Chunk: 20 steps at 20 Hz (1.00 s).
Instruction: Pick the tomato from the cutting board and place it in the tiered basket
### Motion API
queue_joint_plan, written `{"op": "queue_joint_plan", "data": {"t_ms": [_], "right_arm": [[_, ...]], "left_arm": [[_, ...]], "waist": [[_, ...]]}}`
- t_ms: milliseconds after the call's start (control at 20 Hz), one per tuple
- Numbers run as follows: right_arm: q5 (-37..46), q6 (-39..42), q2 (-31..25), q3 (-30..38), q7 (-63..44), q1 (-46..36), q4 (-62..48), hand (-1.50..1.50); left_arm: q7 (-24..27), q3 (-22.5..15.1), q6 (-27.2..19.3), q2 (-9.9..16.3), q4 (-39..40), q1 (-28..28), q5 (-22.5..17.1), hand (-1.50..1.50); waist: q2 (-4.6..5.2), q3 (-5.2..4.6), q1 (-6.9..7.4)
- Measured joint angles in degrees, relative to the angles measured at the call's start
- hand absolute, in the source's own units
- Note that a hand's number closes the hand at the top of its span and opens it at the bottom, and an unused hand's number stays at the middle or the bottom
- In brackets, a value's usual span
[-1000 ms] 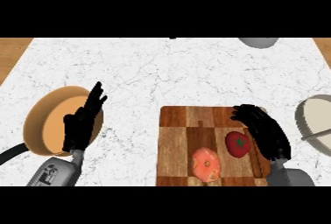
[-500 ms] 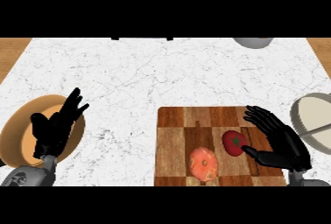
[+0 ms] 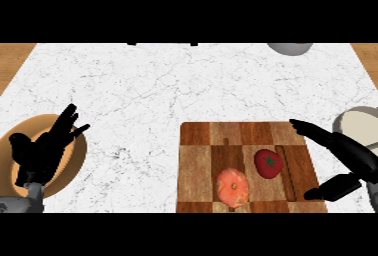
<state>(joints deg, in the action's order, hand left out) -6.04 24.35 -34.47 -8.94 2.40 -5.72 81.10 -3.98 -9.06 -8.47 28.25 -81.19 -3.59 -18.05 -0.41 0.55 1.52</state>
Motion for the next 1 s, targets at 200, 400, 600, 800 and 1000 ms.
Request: {"op": "queue_joint_plan", "data": {"t_ms": [200,400,600,800,1000], "right_arm": [[-1.17,4.12,-0.14,-2.31,-6.17,-4.83,2.04,-1.5],[-3.89,6.72,0.03,-2.63,-13.47,-8.9,3.1,-1.5],[-5.68,9.88,0.25,-4.16,-19.57,-12.03,2.24,-1.5],[-6.84,12.6,-0.42,-5.06,-25.18,-14.21,2.03,-1.5],[-6.28,14.26,-1.68,-4.56,-27.97,-15.11,1.59,-1.5]], "left_arm": [[0.97,1.16,1.03,0.56,0.71,0.66,-0.25,0.0],[2.18,2.09,0.97,0.23,0.77,1.58,-0.04,0.0],[1.69,2.56,1.63,0.33,0.96,1.59,-0.25,0.0],[1.01,3.27,2.2,0.53,0.78,1.91,-0.58,0.0],[0.5,3.82,2.42,0.65,0.36,2.54,-0.3,0.0]], "waist": [[-0.1,0.1,-0.45],[-0.18,0.13,-0.82],[-0.09,0.12,-0.9],[-0.07,0.03,-1.12],[-0.03,-0.01,-1.31]]}}
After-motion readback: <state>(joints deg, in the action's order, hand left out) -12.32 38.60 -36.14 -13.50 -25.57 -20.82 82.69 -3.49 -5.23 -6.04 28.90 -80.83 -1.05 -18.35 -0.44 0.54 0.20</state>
